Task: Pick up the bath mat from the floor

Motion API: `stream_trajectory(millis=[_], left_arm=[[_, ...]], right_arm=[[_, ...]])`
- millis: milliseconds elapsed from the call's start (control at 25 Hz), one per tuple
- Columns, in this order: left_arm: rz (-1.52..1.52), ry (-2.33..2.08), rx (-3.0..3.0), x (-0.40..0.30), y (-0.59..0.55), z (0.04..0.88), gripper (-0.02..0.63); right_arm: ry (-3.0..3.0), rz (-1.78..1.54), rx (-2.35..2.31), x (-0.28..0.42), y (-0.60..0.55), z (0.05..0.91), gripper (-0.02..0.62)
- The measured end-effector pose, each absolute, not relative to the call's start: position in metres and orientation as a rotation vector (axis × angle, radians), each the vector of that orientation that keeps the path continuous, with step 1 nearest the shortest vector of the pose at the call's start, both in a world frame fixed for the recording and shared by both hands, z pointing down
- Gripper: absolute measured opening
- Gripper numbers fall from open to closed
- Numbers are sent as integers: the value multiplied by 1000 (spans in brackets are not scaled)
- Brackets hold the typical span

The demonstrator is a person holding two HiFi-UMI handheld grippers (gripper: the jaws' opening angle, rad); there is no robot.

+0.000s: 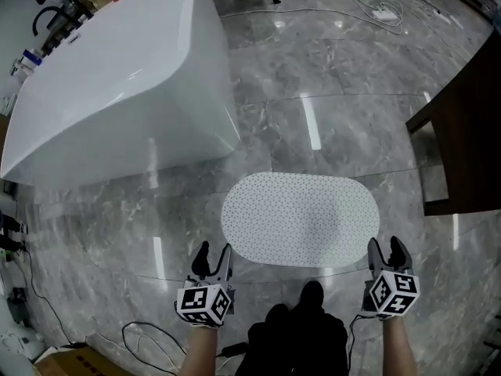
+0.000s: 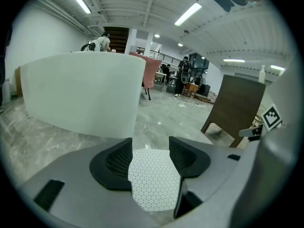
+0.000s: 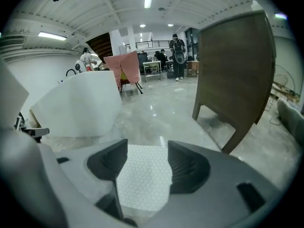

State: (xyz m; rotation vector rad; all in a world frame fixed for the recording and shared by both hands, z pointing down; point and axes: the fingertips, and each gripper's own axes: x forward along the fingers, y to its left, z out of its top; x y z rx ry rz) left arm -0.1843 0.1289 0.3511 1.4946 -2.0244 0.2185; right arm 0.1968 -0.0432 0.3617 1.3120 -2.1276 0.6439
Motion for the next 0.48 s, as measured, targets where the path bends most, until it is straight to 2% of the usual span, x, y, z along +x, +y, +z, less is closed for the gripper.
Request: stream_trajectory(millis=[480], left_arm=[[252,-2065,1454,-204,113,550,236]], right_arm=[[-2236,587,1183,155,-73,533,265]])
